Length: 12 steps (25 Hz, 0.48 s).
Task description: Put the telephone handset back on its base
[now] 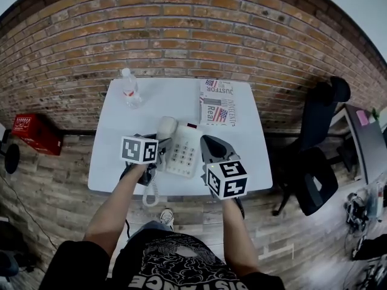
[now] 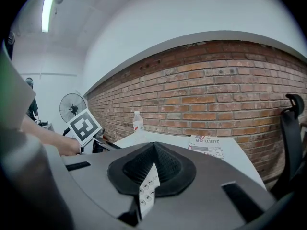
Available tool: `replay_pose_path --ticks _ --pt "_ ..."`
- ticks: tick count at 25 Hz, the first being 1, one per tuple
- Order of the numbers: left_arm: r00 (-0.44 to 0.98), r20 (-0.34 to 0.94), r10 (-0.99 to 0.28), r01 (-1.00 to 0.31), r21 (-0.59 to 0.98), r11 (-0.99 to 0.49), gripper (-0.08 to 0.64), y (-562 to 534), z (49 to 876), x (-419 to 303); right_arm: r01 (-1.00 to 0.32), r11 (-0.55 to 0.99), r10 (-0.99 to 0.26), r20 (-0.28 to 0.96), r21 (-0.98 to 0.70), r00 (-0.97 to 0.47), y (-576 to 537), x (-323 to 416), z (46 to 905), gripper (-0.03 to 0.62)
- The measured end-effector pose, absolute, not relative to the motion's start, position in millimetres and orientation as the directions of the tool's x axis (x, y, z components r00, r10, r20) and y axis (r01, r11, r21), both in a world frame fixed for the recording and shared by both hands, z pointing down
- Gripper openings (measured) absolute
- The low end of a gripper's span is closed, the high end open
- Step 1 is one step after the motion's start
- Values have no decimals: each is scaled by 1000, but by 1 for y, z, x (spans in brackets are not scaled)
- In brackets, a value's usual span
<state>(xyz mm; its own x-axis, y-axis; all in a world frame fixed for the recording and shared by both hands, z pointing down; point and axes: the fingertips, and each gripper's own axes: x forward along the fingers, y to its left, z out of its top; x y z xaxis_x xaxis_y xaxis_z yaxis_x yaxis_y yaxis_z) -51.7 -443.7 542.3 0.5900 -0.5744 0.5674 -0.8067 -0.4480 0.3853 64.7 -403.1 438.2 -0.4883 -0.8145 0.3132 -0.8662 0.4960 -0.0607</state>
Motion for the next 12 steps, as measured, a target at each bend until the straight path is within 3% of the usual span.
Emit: replay_pose_path --ticks 12 --pt "550 657 -517 -832 371 -413 222 -461 566 -50 -885 462 -827 331 -56 -454 -412 71 445 -2"
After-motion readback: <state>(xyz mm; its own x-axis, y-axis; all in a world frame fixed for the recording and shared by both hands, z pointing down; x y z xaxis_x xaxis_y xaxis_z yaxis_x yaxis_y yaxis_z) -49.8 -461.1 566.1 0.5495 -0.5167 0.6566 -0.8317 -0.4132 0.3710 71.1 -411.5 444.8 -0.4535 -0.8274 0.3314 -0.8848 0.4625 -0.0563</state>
